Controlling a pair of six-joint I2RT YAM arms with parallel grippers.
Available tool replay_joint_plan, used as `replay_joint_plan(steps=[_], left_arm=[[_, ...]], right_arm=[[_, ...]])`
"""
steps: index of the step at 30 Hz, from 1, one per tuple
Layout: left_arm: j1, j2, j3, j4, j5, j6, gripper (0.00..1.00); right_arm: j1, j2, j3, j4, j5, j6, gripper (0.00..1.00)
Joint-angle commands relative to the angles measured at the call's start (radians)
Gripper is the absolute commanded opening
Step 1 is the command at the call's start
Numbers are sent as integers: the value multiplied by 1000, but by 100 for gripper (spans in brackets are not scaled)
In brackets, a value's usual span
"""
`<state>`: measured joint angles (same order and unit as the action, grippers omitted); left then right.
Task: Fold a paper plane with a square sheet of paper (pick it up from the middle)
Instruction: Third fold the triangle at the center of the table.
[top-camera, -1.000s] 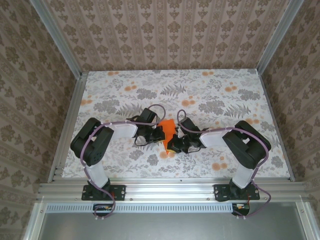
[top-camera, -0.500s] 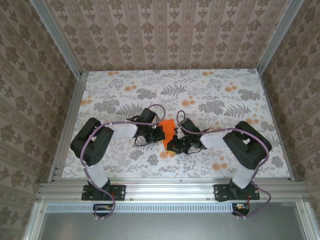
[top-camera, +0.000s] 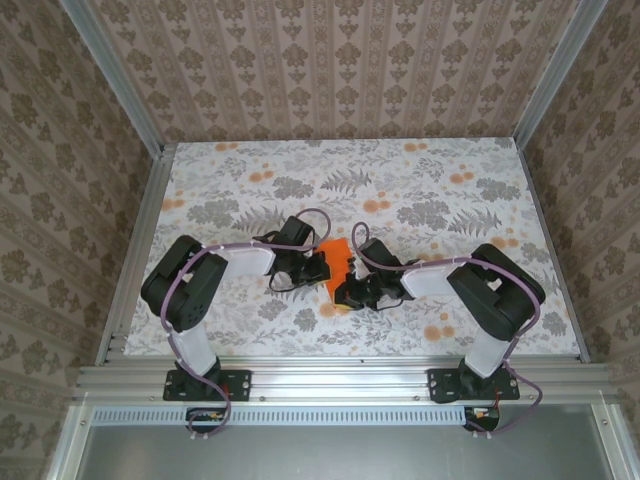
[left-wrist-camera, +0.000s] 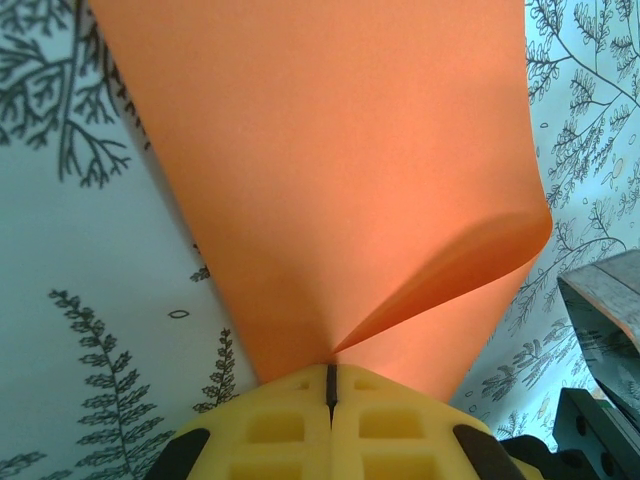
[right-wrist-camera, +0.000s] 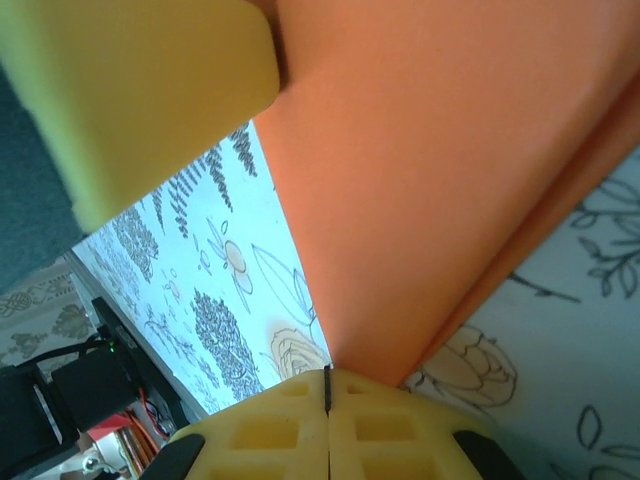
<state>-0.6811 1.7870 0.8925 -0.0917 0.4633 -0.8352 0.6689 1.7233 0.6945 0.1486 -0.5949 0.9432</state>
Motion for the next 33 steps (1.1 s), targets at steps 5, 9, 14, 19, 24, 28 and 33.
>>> replay_joint_plan(steps=[5, 9, 14, 19, 24, 28, 33], left_arm=[[-13, 64, -17, -61, -88, -7, 0], [-12, 64, -16, -62, -87, -4, 0], [-13, 63, -15, -66, -87, 0, 0], [-13, 66, -11, -68, -87, 1, 0], [-13, 63, -11, -68, -87, 3, 0], [-13, 59, -12, -69, -91, 4, 0], [-13, 58, -12, -72, -91, 7, 0]], right_arm=[[17, 25, -13, -89, 28, -47, 7], [18, 41, 15, -156, 70, -62, 6], [10, -77, 50, -161, 107, -77, 7], [-31, -115, 63, -167, 165, -67, 7], [-45, -48, 99, -145, 122, -63, 6], [-45, 0, 121, -140, 102, -65, 6], [-49, 35, 120, -159, 132, -49, 6]])
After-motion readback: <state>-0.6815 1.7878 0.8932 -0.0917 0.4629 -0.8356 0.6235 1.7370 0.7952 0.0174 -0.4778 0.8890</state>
